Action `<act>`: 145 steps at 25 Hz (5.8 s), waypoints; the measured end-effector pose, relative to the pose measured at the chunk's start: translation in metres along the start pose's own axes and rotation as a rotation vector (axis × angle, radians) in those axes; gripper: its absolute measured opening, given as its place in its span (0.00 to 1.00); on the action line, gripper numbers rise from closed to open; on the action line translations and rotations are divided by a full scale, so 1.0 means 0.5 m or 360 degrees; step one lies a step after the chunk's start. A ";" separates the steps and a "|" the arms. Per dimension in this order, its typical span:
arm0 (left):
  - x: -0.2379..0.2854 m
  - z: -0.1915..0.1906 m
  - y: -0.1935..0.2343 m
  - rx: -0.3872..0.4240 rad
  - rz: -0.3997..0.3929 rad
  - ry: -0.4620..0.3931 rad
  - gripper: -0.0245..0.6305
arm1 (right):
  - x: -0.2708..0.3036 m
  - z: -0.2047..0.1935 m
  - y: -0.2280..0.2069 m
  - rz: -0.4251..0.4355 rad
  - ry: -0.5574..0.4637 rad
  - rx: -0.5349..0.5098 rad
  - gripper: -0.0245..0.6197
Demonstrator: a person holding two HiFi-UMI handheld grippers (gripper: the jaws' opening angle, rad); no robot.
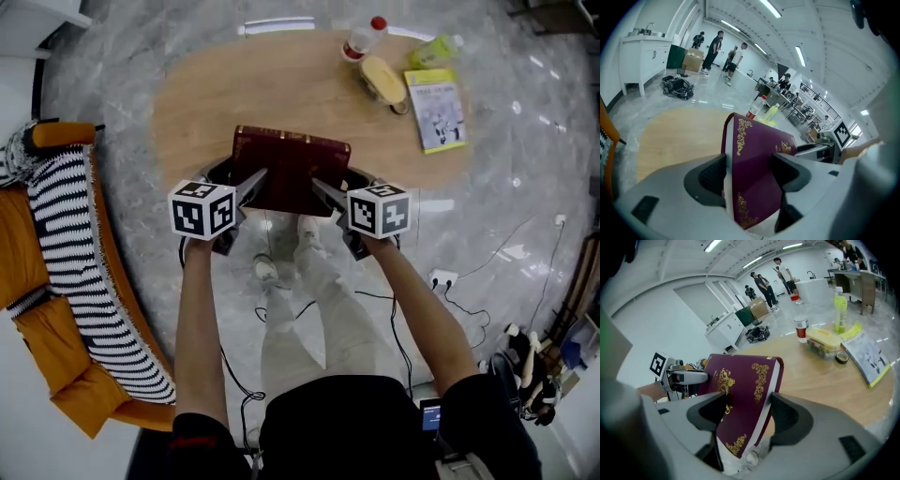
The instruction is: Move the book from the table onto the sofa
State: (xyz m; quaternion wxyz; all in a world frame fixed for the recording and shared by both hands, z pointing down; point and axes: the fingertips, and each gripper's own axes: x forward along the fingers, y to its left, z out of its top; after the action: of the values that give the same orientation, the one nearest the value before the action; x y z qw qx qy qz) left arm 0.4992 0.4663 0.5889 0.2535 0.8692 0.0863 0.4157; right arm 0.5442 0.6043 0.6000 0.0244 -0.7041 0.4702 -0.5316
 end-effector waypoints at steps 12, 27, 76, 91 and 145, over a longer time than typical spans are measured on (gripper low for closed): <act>-0.201 0.110 -0.106 0.0068 0.0116 -0.0246 0.52 | -0.147 0.123 0.152 0.0064 -0.0102 -0.0229 0.52; -0.460 0.160 -0.177 -0.0048 0.0343 -0.0601 0.52 | -0.263 0.239 0.378 0.0206 -0.0136 -0.0662 0.52; -1.363 -0.044 0.079 -0.0273 0.1273 -0.1441 0.52 | -0.082 0.201 1.357 0.1094 -0.0149 -0.1409 0.51; -1.603 -0.208 0.250 -0.0404 0.1359 -0.1563 0.52 | 0.056 0.077 1.659 0.1178 -0.0083 -0.1518 0.51; -1.686 -0.129 0.865 -0.0972 0.1504 -0.1531 0.52 | 0.669 0.268 1.939 0.1331 0.0415 -0.1527 0.49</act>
State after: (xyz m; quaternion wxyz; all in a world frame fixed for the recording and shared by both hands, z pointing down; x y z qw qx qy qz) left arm -0.1157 -0.1847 0.2722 0.2879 0.7905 -0.5373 0.0592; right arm 0.0284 -0.2279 0.2663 -0.1451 -0.3238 0.8890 -0.2894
